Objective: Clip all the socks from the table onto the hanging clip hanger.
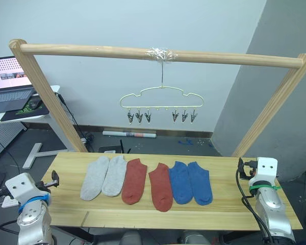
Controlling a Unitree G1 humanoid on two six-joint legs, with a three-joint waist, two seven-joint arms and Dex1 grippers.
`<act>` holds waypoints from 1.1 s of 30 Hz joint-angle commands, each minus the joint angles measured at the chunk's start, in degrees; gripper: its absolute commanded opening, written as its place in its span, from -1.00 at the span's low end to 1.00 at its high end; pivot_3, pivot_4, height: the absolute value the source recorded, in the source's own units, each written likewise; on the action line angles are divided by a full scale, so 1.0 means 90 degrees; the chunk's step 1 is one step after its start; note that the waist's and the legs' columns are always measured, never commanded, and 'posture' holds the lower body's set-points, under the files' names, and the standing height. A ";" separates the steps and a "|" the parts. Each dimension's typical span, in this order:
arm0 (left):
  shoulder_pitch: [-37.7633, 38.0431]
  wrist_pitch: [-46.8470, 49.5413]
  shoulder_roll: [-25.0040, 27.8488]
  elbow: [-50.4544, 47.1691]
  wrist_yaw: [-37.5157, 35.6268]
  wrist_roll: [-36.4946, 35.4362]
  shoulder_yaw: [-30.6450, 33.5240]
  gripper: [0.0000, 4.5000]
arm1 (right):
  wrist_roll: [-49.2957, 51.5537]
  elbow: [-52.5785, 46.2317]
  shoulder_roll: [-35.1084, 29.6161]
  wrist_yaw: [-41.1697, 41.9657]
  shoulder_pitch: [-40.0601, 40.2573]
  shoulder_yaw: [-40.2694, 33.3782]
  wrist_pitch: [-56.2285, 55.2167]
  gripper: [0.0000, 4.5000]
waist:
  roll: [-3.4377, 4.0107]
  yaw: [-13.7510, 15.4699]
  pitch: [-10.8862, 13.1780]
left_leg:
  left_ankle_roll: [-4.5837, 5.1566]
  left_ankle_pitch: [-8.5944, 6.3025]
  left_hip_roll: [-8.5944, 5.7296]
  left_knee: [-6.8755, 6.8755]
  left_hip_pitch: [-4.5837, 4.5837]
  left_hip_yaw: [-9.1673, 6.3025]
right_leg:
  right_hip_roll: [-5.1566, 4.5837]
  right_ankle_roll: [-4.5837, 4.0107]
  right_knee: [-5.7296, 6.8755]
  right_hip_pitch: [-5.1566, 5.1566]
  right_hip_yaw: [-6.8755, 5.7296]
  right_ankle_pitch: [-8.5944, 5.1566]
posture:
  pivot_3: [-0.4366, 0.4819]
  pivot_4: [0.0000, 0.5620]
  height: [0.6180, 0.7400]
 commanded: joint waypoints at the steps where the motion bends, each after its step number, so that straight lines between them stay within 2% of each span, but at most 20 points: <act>1: 0.0312 0.0053 -0.0024 -0.1551 -0.0695 -0.0295 -0.0308 1.00 | 0.0085 -0.0594 -0.0245 0.0603 -0.0192 0.0315 0.0004 1.00 | 0.0005 -0.0005 0.0025 | 0.0000 0.0000 0.0000 0.0000 0.0000 0.0001 | 0.0000 0.0000 -0.0001 0.0000 0.0001 0.0000 | 0.43 -0.88 1.00; 3: 0.0685 0.0276 -0.0002 -0.2800 -0.1155 -0.0429 -0.0722 1.00 | 0.0299 -0.1093 -0.0498 0.1418 -0.0223 0.0735 0.0246 1.00 | 0.0011 -0.0009 0.0063 | 0.0000 0.0000 0.0001 0.0003 0.0002 0.0001 | -0.0001 -0.0001 -0.0001 0.0005 0.0003 -0.0001 | 0.43 -0.83 1.00; 7: 0.0858 0.0754 0.0087 -0.4130 -0.1608 -0.0593 -0.1211 1.00 | 0.0825 -0.1867 -0.0883 0.2589 -0.0231 0.1219 0.0660 1.00 | 0.0049 -0.0009 0.0196 | 0.0000 0.0000 -0.0001 0.0013 0.0021 -0.0007 | 0.0000 -0.0001 -0.0005 0.0031 0.0003 -0.0002 | 0.38 -0.72 1.00; 10: 0.0301 0.1231 0.0011 -0.4505 -0.1760 -0.0832 -0.1573 0.72 | 0.1132 -0.2334 -0.1170 0.3274 -0.0542 0.1536 0.1022 1.00 | 0.0067 0.0000 0.0314 | 0.0001 0.0001 -0.0003 0.0018 0.0032 -0.0016 | 0.0001 -0.0001 -0.0005 0.0050 -0.0002 -0.0003 | 0.34 -0.66 1.00; 14: -0.0830 0.1613 -0.0244 -0.4127 -0.1581 -0.0513 -0.2165 0.18 | 0.1638 -0.2790 -0.1306 0.3744 -0.1208 0.1702 0.1696 1.00 | 0.0062 -0.0016 0.0472 | 0.0003 0.0002 -0.0009 0.0030 0.0024 -0.0021 | 0.0003 0.0004 -0.0007 0.0054 -0.0001 -0.0001 | 0.26 -0.59 1.00; 19: -0.1683 0.1554 -0.0587 -0.3365 -0.1479 -0.0212 -0.2434 0.18 | 0.1955 -0.3118 -0.1303 0.3993 -0.1773 0.1899 0.2237 1.00 | 0.0068 -0.0035 0.0508 | 0.0007 -0.0001 -0.0008 0.0029 -0.0004 -0.0029 | 0.0006 0.0076 -0.0080 0.0062 -0.0004 0.0041 | 0.20 -0.52 1.00; 23: -0.2047 0.1340 -0.0751 -0.2856 -0.1421 -0.0045 -0.2481 0.18 | 0.1946 -0.3275 -0.1178 0.3945 -0.2088 0.2077 0.2430 1.00 | 0.0068 -0.0032 0.0569 | 0.0044 -0.0043 -0.0007 0.0023 -0.0013 -0.0028 | 0.0005 0.0061 -0.0103 0.0063 -0.0003 0.0047 | 0.16 -0.48 1.00; 33: -0.2874 0.0798 -0.1204 -0.1798 -0.1244 0.0249 -0.2542 0.18 | 0.2091 -0.3536 -0.0995 0.4026 -0.2642 0.2416 0.2867 1.00 | 0.0076 -0.0023 0.0709 | 0.0044 -0.0046 -0.0006 0.0039 -0.0069 -0.0043 | -0.0001 0.0061 -0.0110 0.0039 -0.0028 0.0047 | 0.11 -0.42 1.00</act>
